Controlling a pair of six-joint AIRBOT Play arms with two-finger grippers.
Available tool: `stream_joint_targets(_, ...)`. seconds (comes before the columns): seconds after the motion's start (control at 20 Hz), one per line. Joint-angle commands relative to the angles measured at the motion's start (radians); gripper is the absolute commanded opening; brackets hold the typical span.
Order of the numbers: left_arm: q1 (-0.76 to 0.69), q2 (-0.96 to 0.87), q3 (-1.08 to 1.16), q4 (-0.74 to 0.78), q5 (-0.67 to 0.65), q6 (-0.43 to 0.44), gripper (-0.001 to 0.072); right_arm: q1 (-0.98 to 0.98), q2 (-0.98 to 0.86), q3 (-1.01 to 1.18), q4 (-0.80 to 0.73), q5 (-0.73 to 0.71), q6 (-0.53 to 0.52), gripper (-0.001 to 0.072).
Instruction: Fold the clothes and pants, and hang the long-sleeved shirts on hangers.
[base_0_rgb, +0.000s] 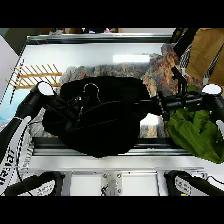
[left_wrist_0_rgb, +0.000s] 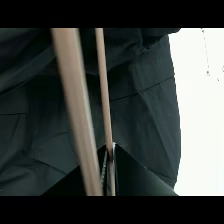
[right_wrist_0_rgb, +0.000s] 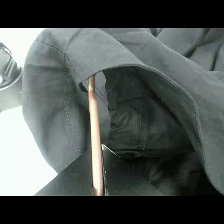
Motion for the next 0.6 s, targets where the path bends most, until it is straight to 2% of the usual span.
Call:
stream_joint_targets(0.0,0.000,0.001,0.001,-0.031,0.001,0.002,0.0011,0.001,0.000,-0.001,-0.001,-0.002,-0.140,0.0013)
stream_joint_targets(0.1,0.000,0.001,0.001,-0.031,0.001,0.002,0.0011,0.001,0.000,-0.001,-0.001,-0.003,-0.306,0.0013)
stream_joint_targets(0.2,0.000,0.001,0.001,-0.031,0.001,0.002,0.0011,0.001,0.000,-0.001,0.000,-0.011,-0.390,0.0013)
stream_joint_targets(0.55,0.000,0.001,0.001,-0.029,0.003,0.002,0.0011,0.001,0.000,-0.001,0.000,-0.012,-0.368,0.0011)
